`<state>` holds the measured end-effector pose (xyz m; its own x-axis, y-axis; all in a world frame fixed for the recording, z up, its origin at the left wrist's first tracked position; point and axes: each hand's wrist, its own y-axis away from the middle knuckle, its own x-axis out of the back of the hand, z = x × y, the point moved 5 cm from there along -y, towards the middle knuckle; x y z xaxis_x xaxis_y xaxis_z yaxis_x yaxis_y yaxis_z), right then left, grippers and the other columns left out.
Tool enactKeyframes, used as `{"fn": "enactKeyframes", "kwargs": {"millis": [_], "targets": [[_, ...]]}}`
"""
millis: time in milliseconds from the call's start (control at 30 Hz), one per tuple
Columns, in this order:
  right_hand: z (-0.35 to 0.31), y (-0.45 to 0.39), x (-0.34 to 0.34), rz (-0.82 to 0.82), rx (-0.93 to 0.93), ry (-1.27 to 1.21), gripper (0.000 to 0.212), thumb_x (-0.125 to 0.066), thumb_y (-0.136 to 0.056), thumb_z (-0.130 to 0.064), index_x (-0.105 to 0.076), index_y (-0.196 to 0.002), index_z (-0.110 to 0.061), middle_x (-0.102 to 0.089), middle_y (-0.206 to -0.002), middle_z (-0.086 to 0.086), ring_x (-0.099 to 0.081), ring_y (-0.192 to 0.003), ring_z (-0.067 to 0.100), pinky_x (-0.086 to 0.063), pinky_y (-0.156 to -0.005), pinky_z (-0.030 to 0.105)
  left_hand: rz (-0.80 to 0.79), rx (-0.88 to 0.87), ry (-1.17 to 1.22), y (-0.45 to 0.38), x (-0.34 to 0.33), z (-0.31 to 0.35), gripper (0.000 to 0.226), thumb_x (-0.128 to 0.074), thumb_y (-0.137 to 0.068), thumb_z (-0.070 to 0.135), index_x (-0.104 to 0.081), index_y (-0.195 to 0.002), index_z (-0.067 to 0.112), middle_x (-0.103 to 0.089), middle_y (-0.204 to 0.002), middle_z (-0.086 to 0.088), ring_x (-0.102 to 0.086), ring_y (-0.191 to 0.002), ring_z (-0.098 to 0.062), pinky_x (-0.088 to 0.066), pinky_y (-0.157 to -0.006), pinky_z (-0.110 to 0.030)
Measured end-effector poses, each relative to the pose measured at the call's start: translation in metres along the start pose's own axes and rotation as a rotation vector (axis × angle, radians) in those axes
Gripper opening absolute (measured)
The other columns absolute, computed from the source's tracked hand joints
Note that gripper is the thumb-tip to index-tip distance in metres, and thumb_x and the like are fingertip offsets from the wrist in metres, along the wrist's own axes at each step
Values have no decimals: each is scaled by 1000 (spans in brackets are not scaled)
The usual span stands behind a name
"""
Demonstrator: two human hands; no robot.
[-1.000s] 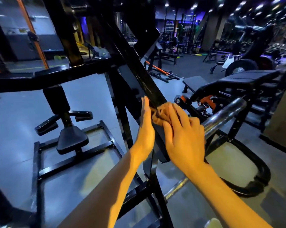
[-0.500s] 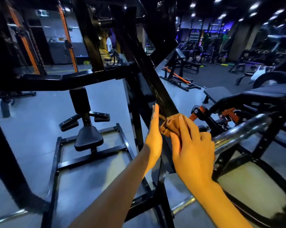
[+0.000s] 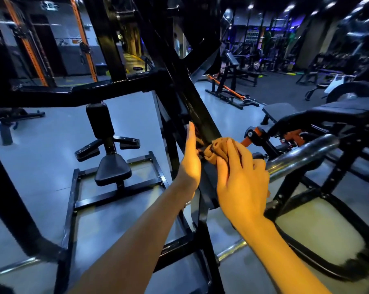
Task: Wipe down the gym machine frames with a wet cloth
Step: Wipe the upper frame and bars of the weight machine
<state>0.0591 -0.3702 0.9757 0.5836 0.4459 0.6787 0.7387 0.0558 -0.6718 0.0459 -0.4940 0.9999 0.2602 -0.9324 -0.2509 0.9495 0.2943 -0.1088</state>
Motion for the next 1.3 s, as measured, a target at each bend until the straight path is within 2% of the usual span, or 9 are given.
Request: {"fn": "enactKeyframes", "kwargs": {"millis": [100, 200, 367, 500, 633, 767, 867, 1167, 1300], "targets": [[-22, -41, -8, 17, -5, -48, 47, -32, -110, -43, -45, -153, -26, -47, -153, -1, -51, -110, 35, -42, -85, 45, -43, -22, 40, 3, -5, 3, 72, -19, -113, 30, -66, -61, 45, -59, -53, 34, -59, -60, 21, -43, -58, -2], [-38, -76, -17, -28, 13, -55, 49, -32, -111, -45, -37, -157, -29, -44, -155, -2, -47, -118, 31, -36, -90, 40, -50, -5, 51, 0, 1, 2, 38, -20, -112, 34, -52, -93, 43, -63, -62, 37, -59, -66, 24, -46, -65, -4], [-14, -18, -3, -3, 3, -1, 49, -34, -111, -44, -42, -156, -25, -47, -154, -1, -52, -105, 33, -47, -81, 46, -63, 39, 22, -4, 9, -1, 25, -26, -109, 49, -51, -109, 51, -61, -90, 44, -53, -87, 27, -32, -115, -30], [-11, -19, -4, 9, -46, 4, 49, -31, -110, -45, -47, -152, -25, -50, -150, 0, -53, -107, 33, -47, -82, 47, -151, 3, -36, 0, 7, -7, 45, -24, -111, 49, -22, -156, 51, -29, -157, 28, -27, -143, 7, -20, -125, -33], [-41, -68, -15, -11, 4, -45, 48, -33, -111, -49, -41, -154, -30, -45, -154, -4, -49, -118, 31, -41, -91, 42, -189, 33, 1, -1, 8, -10, 34, -21, -109, 53, -51, -126, 53, -62, -118, 33, -57, -106, 23, -49, -93, -11], [-22, -35, -10, -14, 57, -13, 58, -41, -108, -52, -34, -160, -28, -41, -159, -4, -49, -117, 32, -46, -90, 45, -166, 36, 12, 4, 8, -2, 45, -21, -109, 51, -63, -95, 57, -68, -89, 39, -59, -88, 25, -43, -86, -16], [10, 29, 6, 51, 4, 20, 56, -46, -108, -48, -43, -158, -22, -46, -157, -1, -51, -113, 31, -48, -84, 45, -114, 5, -1, 7, 6, 1, 35, -19, -111, 44, -48, -92, 47, -59, -68, 45, -56, -71, 26, -38, -79, -17], [-40, -69, -16, -19, 9, 15, 53, -37, -110, -48, -36, -158, -26, -40, -160, -4, -43, -126, 33, -43, -95, 46, -195, -51, 98, 1, 11, -3, 36, -16, -112, 43, -51, -112, 51, -65, -95, 46, -56, -98, 27, -40, -97, -19], [-13, -15, -3, 30, 7, 47, 56, -45, -108, -47, -37, -160, -26, -41, -160, -5, -48, -116, 30, -46, -90, 44, -206, -54, 100, -5, 12, -11, 42, -22, -111, 47, -61, -117, 35, -71, -96, 31, -62, -99, 17, -45, -93, -15]]}}
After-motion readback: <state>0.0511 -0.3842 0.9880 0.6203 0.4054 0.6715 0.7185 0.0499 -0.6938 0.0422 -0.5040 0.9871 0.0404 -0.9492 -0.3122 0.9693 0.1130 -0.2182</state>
